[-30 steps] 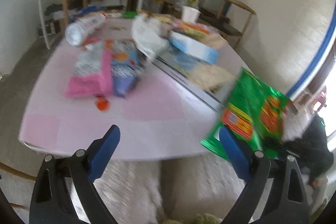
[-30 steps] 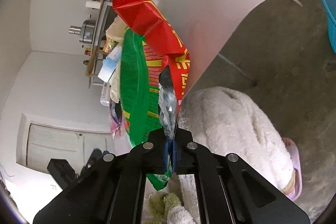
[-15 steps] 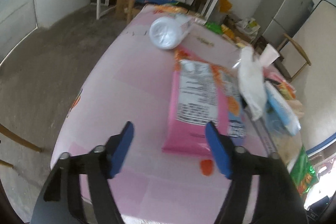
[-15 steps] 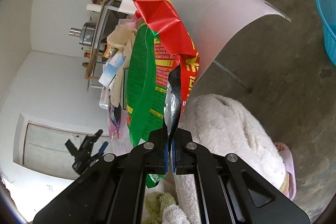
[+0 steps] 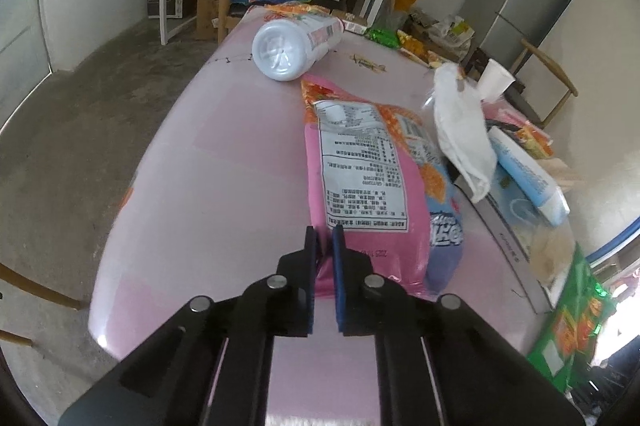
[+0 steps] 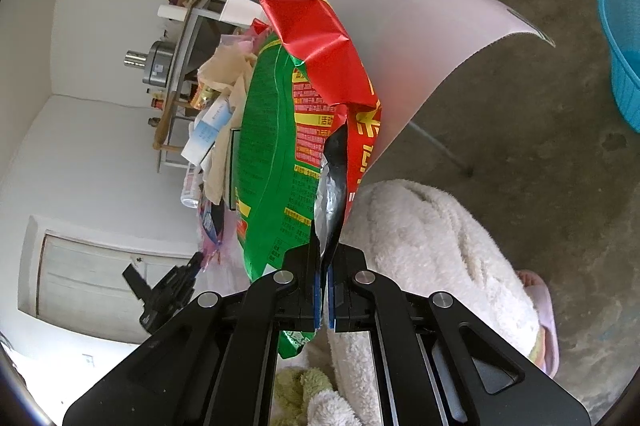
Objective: Collect trash
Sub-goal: 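Lift both bags and carry them toward the blue wastebasket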
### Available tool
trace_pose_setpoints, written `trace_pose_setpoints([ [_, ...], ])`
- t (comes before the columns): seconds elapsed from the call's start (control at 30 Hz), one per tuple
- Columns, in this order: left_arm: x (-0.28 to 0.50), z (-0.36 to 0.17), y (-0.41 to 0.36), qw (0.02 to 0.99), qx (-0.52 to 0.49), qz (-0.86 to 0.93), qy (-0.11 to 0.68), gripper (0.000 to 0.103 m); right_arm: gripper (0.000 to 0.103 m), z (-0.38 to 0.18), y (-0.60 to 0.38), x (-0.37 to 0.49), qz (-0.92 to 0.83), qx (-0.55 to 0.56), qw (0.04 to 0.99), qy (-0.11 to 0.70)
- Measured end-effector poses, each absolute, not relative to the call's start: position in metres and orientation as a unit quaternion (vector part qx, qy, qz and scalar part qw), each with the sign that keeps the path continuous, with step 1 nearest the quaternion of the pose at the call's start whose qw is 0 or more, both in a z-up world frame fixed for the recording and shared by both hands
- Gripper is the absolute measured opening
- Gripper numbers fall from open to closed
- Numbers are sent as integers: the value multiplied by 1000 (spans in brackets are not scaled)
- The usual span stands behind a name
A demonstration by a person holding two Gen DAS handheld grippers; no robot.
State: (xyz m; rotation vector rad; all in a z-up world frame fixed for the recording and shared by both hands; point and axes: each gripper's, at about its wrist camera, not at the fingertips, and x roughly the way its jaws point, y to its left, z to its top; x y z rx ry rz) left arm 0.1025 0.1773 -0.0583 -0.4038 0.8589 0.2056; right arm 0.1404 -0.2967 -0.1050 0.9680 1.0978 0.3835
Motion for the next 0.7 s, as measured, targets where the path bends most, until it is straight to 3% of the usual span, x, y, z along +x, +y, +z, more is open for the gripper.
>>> trace_pose_setpoints([
  [0.2, 54, -29, 179, 902, -164, 100, 387, 6, 1, -101, -297, 138, 170, 433, 734, 495],
  [0.53, 8, 24, 128, 942, 10, 83, 326, 7, 1, -97, -298, 135, 164, 426, 741, 492],
  [0.7, 8, 25, 91, 946, 87, 63, 306, 7, 1, -98, -297, 132, 161, 426, 743, 491],
])
